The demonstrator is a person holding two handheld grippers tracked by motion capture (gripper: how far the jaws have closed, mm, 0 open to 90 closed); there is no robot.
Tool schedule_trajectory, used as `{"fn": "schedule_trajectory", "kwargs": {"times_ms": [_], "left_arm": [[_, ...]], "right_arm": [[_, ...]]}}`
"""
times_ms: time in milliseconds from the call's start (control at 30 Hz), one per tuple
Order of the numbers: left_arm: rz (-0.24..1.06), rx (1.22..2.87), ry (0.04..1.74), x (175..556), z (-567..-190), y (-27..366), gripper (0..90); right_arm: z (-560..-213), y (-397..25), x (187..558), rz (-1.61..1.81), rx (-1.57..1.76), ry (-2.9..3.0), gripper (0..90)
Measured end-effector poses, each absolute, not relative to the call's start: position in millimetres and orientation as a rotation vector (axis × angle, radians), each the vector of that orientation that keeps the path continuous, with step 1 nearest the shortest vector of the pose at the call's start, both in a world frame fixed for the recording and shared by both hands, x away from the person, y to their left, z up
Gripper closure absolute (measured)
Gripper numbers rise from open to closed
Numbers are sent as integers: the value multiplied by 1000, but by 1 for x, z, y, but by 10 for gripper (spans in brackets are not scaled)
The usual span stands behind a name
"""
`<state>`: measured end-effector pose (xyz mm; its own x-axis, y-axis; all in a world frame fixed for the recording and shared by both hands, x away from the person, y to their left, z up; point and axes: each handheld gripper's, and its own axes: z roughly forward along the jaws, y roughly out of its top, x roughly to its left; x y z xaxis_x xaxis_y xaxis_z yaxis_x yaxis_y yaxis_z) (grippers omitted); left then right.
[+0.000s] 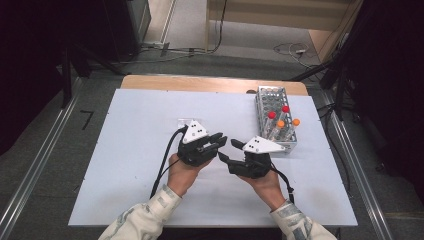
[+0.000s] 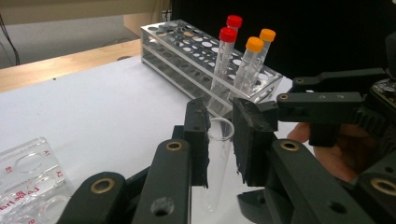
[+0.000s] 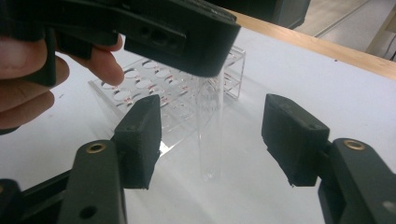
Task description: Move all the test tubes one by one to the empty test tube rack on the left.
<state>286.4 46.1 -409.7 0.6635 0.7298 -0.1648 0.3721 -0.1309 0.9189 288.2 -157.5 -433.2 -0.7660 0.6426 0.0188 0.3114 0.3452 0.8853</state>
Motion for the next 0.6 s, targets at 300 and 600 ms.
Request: {"fn": "schedule_trajectory", "kwargs": {"times_ms": [300,600], "left_arm": [[408,1704,928,292,-397,64,765],[471,1644,990,301,-384,93,764]], "right_arm": [[-434,-179,288,1384,889,2259,350],[-435,-192,290,1359,930,2243,292]]}}
